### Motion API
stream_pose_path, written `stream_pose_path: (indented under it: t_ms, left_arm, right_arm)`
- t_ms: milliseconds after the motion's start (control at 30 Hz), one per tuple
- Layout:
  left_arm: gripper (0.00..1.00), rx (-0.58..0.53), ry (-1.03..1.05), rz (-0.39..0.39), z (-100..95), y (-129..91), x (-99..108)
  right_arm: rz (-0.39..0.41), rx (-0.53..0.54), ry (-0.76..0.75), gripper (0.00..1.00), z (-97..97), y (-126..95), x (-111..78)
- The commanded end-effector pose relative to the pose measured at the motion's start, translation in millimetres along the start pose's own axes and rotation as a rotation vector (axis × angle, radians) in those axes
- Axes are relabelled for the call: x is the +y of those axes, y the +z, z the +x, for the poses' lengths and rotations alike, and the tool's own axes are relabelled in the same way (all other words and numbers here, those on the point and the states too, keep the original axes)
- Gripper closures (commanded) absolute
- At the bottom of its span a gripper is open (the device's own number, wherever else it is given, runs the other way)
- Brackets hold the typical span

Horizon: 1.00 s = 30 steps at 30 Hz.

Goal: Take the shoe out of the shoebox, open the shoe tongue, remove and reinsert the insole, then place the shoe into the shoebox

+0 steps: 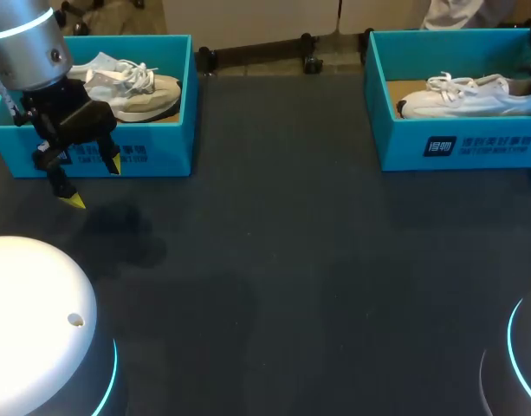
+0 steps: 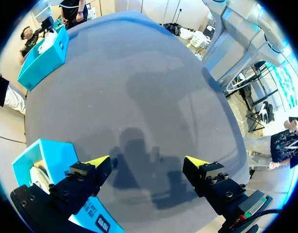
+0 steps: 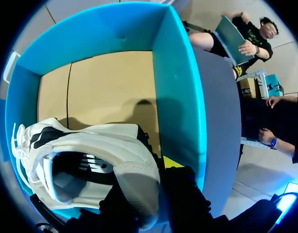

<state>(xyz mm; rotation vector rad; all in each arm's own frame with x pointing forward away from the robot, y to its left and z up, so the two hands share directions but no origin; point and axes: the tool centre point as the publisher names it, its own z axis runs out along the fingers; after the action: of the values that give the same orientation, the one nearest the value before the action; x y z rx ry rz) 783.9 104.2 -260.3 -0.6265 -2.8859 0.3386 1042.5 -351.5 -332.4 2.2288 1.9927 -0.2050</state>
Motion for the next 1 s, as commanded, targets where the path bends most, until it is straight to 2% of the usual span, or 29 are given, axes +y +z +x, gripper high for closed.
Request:
stream_pose_path:
  t_ms: [33,600,1000]
  left_arm:
    - [0.00,0.001,0.000,-0.002,0.1,0,0]
    - [0.00,0.001,0.000,-0.002,0.1,0,0]
    - [0.00,0.001,0.000,-0.002,0.1,0,0]
  right_arm:
    - [-0.020,0.014,-0.003,1.00,-3.6,6,-3.7]
    - [-0.017,0.019,-0.014,1.00,-1.1,26,-12.6]
    - [0.006,0.038,-0.027,1.00,5.1,45,-9.4]
